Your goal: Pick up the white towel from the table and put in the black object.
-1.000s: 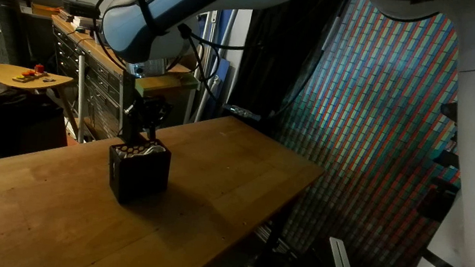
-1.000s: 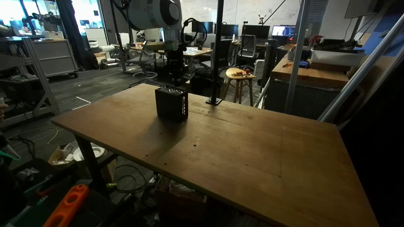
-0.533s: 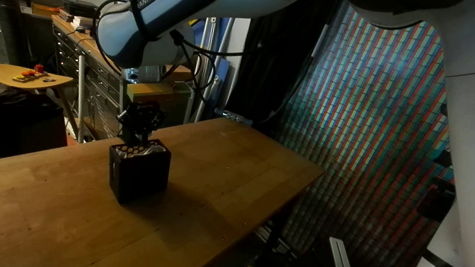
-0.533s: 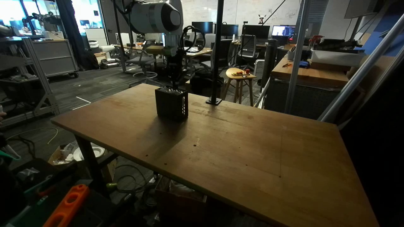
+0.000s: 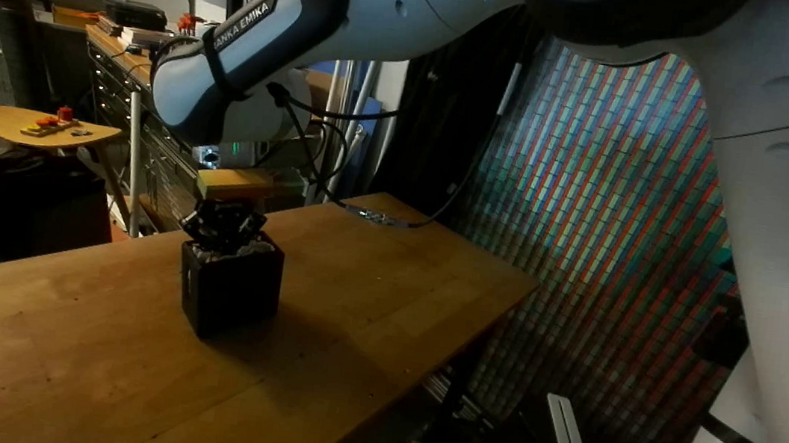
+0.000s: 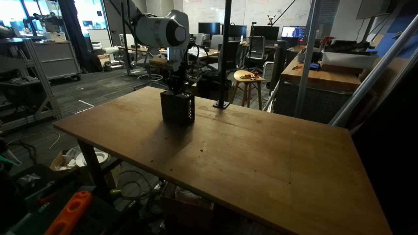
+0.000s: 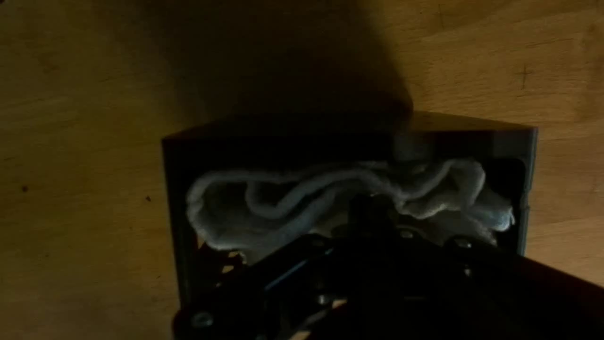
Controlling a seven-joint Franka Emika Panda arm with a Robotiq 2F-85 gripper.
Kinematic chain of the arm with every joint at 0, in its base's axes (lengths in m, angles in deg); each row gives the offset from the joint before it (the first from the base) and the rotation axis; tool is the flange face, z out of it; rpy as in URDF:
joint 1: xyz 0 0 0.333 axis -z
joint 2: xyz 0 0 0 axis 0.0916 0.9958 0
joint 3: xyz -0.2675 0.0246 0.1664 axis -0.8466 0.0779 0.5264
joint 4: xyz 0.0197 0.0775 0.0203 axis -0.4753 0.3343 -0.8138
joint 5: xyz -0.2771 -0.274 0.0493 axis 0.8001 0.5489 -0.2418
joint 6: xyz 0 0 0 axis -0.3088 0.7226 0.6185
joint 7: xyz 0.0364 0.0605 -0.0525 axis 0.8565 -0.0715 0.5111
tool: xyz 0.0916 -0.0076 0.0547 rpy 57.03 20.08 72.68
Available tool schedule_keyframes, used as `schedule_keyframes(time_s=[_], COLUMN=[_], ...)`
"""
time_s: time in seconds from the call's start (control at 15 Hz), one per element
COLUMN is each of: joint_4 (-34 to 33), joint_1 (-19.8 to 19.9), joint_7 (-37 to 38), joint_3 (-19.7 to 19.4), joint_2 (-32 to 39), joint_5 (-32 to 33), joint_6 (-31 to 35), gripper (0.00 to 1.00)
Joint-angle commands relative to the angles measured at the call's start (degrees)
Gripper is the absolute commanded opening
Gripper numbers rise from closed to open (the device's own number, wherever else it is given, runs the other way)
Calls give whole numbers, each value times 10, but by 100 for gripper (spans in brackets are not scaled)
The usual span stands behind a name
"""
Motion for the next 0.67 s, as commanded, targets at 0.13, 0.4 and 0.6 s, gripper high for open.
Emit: schedule_keyframes(time_s=[0.13, 0.4, 0.6], joint_4=[7, 15, 25], joint_1=[2, 4, 5], joint_7=[-3, -6, -6], joint_3=[7, 13, 18], joint_2=[26, 40, 42], joint_5=[-32, -54, -75], joint_6=[32, 51, 65], gripper=[0, 0, 0])
